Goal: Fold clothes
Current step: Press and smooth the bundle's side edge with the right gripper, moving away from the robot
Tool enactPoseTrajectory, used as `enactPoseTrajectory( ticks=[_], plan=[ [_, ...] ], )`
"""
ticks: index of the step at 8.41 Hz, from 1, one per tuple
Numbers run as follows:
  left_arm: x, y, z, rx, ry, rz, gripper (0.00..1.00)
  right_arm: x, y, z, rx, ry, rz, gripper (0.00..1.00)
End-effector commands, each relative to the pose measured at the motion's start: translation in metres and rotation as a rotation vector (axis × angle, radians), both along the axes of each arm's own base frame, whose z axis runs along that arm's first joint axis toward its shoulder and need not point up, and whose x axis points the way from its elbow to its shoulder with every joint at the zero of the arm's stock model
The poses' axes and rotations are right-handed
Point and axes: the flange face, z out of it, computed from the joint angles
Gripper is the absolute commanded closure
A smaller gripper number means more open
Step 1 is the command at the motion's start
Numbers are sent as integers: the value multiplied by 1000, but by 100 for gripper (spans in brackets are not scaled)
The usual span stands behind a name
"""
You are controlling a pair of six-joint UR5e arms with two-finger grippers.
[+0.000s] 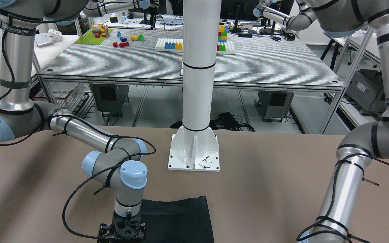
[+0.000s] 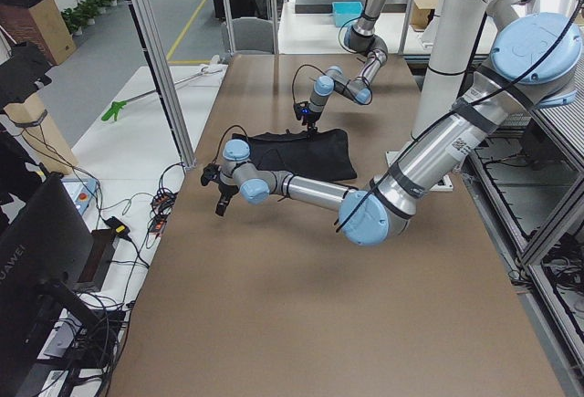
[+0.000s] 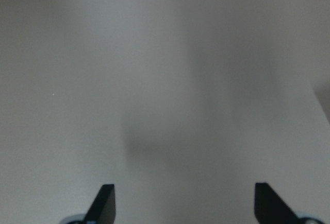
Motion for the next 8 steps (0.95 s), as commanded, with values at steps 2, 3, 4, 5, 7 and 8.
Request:
enactPoseTrajectory(
  ticks=[2,3,4,5,7,8],
  plan=[
    [0,0,0,0,0,0,5,0,-17,22,6,4,7,6],
    [0,0,0,0,1,1,5,15,-32,24,9,7,-7,6],
    [1,0,0,0,0,2,5,38,-41,46,0,28,-42,6],
    [1,0,0,-1,1,1,5,57,-44,74,33,39,-74,6],
    [1,0,0,0,0,2,5,84,-46,101,44,-6,-113,6],
    [1,0,0,0,0,2,5,81,-47,95,42,-18,-117,6]
  ],
)
